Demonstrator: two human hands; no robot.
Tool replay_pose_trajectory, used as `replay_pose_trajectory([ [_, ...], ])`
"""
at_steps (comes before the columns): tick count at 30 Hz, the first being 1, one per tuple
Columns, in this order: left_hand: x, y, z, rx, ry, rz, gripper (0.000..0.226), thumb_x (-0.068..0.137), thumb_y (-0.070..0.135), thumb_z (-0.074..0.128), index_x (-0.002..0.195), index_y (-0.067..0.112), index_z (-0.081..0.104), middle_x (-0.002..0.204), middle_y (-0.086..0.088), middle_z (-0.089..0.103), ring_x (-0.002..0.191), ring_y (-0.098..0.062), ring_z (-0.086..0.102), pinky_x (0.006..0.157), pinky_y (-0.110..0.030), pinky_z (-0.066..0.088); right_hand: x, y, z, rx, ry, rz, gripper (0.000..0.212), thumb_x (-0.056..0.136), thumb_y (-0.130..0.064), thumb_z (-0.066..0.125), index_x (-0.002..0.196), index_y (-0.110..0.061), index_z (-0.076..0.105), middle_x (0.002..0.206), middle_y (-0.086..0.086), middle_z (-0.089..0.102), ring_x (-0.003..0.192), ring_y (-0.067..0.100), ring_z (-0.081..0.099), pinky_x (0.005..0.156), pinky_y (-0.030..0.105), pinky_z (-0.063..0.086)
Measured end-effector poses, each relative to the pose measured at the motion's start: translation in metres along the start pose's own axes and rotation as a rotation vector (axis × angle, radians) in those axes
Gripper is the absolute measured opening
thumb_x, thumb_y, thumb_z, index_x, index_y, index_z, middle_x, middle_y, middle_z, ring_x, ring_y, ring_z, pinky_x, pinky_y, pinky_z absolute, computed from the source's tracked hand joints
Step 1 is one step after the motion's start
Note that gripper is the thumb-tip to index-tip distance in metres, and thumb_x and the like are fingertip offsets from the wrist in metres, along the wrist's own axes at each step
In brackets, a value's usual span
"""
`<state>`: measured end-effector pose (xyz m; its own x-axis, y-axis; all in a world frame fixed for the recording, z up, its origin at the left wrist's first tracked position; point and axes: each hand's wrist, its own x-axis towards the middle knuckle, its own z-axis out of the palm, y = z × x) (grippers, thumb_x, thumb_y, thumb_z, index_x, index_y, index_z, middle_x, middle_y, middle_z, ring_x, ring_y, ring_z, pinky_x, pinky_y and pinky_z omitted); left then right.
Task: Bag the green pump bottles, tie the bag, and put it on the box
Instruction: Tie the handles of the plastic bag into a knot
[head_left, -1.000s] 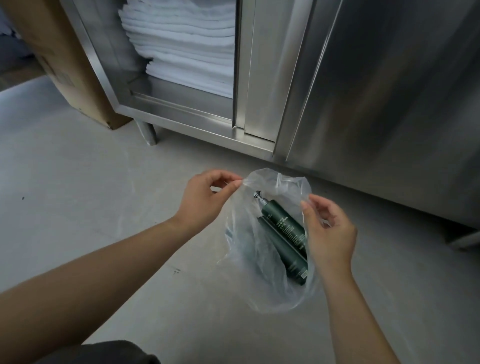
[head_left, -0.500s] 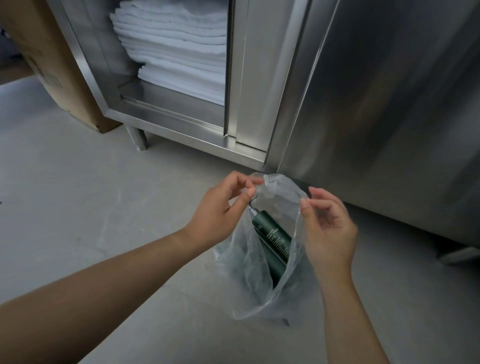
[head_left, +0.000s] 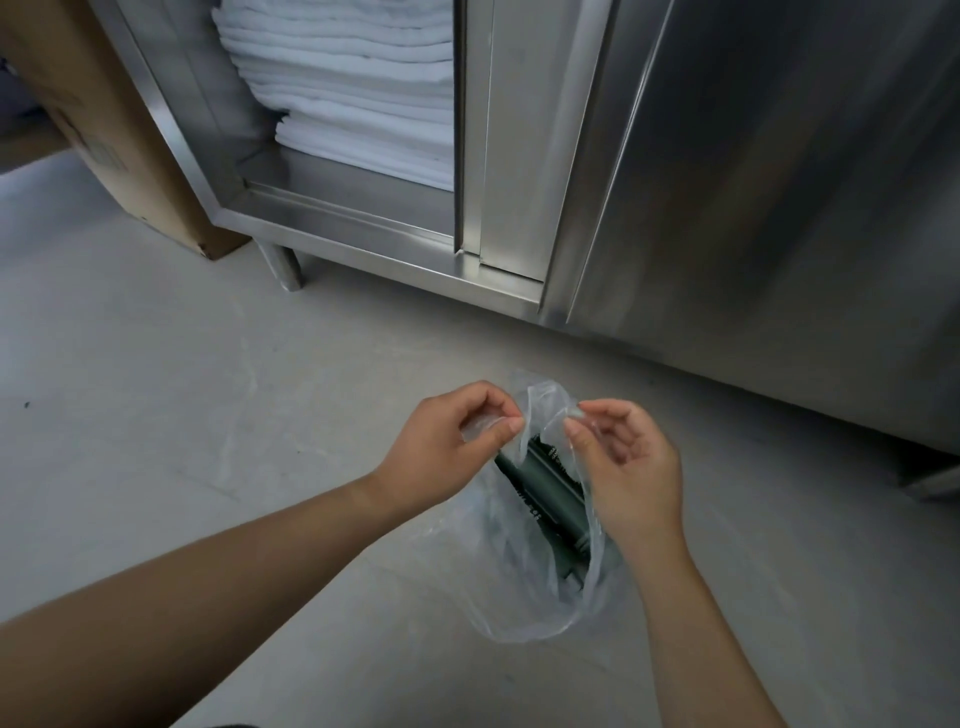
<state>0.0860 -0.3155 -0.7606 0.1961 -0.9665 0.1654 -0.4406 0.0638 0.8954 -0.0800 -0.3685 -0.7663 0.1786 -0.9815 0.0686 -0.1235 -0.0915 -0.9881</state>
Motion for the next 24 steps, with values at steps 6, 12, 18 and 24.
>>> replay_pose_trajectory([
  [6,0.000,-0.002,-0.003,-0.021,-0.034,-0.071,0.017,0.080,0.023,0.070,0.097,0.024,0.070,0.079,0.007,0.073,0.075,-0.002,0.067,0.073,-0.012,0.049,-0.001,0.002,0.010,-0.035,-0.056,0.020,0.026,0.074,-0.008,0.075,0.083,-0.030,0.063,0.080,-0.005,0.066,0.079,0.008,0.066,0.077,0.018,0.051],
  [12,-0.001,-0.008,-0.014,0.102,-0.042,-0.073,0.019,0.079,0.028,0.071,0.098,0.026,0.072,0.086,0.018,0.070,0.082,0.011,0.063,0.073,-0.002,0.041,-0.001,0.002,0.019,-0.111,-0.149,0.036,0.026,0.073,-0.013,0.077,0.086,-0.033,0.067,0.080,-0.005,0.068,0.083,0.011,0.065,0.082,0.022,0.051],
  [18,0.001,-0.009,-0.017,0.105,-0.046,-0.063,0.017,0.080,0.026,0.070,0.096,0.022,0.074,0.087,0.021,0.067,0.085,0.014,0.061,0.075,-0.001,0.040,-0.003,0.003,0.022,-0.153,-0.211,0.024,0.027,0.073,-0.014,0.077,0.090,-0.033,0.068,0.081,-0.003,0.069,0.084,0.012,0.065,0.084,0.024,0.051],
  [24,0.002,-0.006,-0.015,0.148,-0.096,-0.054,0.007,0.083,0.026,0.067,0.085,0.023,0.072,0.076,0.019,0.067,0.074,0.007,0.061,0.068,-0.006,0.043,-0.003,0.000,0.020,-0.140,-0.203,0.012,0.026,0.073,-0.015,0.077,0.090,-0.034,0.068,0.081,-0.006,0.069,0.083,0.010,0.065,0.083,0.023,0.052],
])
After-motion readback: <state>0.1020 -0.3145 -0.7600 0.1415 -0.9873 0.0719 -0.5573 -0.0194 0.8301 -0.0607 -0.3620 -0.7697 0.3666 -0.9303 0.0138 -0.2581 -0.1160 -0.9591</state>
